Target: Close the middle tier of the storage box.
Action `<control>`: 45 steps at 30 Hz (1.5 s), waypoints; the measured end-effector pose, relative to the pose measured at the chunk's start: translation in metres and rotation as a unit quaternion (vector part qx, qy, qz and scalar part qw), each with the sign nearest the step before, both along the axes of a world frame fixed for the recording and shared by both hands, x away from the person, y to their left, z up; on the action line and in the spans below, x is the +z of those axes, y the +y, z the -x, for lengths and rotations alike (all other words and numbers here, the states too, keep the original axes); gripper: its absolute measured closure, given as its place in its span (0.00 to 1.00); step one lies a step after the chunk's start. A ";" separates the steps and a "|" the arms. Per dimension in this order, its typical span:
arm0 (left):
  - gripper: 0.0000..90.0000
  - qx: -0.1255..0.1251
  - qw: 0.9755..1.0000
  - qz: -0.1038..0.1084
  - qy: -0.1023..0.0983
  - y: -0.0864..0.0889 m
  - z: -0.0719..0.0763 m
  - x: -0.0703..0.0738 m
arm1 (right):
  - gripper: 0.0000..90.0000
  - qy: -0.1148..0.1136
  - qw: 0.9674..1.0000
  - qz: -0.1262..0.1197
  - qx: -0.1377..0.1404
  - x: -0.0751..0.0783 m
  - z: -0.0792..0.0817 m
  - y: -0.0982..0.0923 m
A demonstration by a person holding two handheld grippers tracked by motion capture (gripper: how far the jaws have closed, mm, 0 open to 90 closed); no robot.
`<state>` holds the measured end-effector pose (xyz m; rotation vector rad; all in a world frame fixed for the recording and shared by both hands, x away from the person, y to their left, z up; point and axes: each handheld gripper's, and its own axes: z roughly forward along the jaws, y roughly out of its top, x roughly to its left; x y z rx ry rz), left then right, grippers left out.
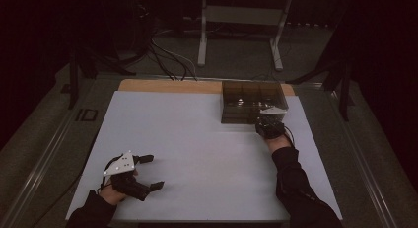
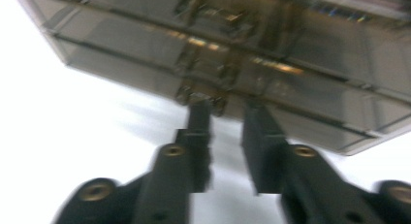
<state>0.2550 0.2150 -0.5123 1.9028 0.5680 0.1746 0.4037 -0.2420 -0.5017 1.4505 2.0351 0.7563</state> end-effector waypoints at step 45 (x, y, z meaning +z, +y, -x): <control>0.01 0.004 1.000 0.000 0.002 -0.001 -0.001 0.000 | 0.00 0.030 0.996 -0.047 0.072 0.014 0.000 0.008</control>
